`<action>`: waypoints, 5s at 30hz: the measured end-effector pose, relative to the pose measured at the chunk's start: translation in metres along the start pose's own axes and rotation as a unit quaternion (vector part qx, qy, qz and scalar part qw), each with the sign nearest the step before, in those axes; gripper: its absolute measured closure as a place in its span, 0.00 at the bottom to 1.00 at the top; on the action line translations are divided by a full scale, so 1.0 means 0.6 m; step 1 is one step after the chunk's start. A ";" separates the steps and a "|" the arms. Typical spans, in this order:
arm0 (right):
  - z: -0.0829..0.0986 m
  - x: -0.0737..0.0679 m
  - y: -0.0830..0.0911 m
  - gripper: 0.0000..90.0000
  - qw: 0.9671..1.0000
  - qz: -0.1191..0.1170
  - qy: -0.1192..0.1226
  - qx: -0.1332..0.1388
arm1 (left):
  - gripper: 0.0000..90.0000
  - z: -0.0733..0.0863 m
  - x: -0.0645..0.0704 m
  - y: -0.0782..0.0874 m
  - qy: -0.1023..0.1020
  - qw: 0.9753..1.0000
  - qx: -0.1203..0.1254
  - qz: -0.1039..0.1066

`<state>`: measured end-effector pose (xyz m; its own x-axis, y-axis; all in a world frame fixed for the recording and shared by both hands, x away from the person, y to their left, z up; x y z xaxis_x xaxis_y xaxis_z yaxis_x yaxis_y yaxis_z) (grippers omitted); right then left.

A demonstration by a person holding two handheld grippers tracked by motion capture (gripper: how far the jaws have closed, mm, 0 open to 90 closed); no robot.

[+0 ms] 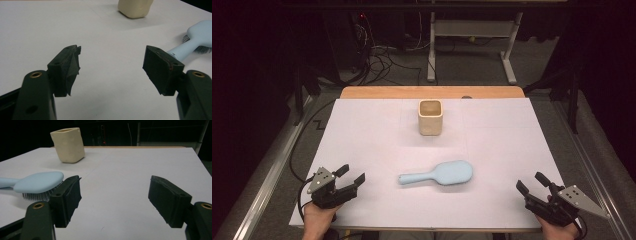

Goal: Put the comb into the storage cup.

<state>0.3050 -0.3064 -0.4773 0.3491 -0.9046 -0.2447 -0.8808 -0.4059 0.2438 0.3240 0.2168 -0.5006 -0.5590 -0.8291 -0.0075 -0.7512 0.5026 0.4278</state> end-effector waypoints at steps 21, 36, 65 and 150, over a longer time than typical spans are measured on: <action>0.000 -0.002 -0.001 0.30 1.000 -0.001 0.004 -0.001 | 0.33 -0.002 0.002 -0.001 0.002 1.000 0.002 0.003; -0.001 -0.003 0.000 0.30 1.000 -0.002 0.005 0.004 | 0.33 -0.005 0.006 -0.002 -0.001 1.000 0.003 0.006; -0.011 -0.033 -0.020 0.34 1.000 -0.021 0.011 0.005 | 0.34 -0.004 0.009 -0.004 -0.005 1.000 0.002 0.008; -0.013 -0.235 -0.171 0.39 0.986 -0.155 0.023 -0.049 | 0.33 -0.004 0.010 -0.006 -0.007 1.000 0.003 0.012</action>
<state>0.3487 -0.1380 -0.4605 0.6129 -0.7391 -0.2794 -0.6952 -0.6725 0.2538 0.3240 0.2095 -0.4999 -0.5820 -0.8131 -0.0102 -0.7398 0.5242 0.4218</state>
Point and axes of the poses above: each handheld gripper's, and its own axes: y roughly backward along the jaws, z roughly out of its underside, x roughly to its right, the point moved 8 cm from there along -y, roughly forward along the jaws, and after that the axes turned 9 degrees about -y, right-handed, at the moved point
